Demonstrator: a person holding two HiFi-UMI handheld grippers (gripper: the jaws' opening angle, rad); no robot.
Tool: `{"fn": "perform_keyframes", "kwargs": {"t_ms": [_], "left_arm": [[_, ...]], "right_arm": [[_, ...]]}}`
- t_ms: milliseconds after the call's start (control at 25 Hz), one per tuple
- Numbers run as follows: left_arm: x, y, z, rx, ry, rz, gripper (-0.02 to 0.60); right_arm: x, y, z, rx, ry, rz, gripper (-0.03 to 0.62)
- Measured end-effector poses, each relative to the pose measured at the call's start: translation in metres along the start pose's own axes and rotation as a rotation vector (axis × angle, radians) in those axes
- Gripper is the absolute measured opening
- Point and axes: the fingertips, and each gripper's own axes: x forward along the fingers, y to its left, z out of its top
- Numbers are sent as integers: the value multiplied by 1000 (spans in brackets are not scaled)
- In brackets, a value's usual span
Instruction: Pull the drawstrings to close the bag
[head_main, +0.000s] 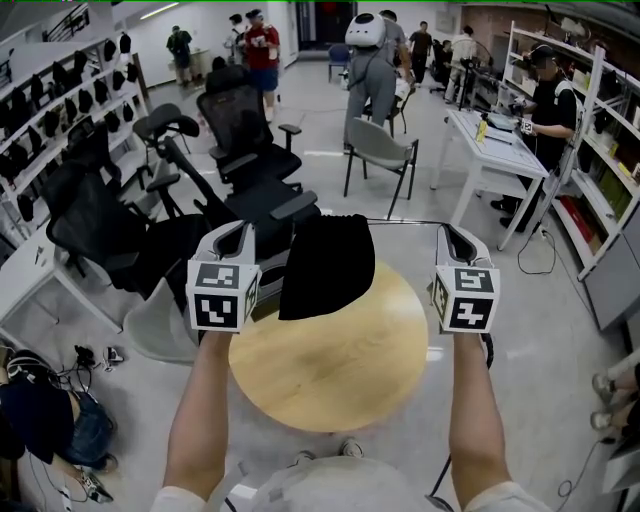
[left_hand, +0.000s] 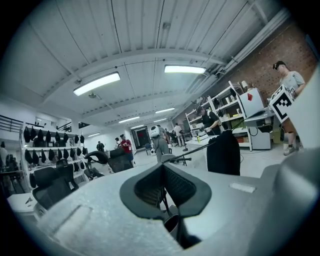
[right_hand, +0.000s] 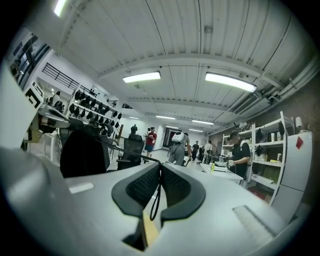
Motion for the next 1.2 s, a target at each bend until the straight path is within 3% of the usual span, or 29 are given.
{"fn": "perform_keyframes", "kwargs": {"t_ms": [640, 1200], "left_arm": [[-3, 21, -14, -67, 5, 55, 5], [-2, 28, -25, -93, 19, 48, 6]], "right_arm": [[1, -15, -9, 46, 13, -28, 20], [-2, -14, -3, 55, -22, -46, 20]]}}
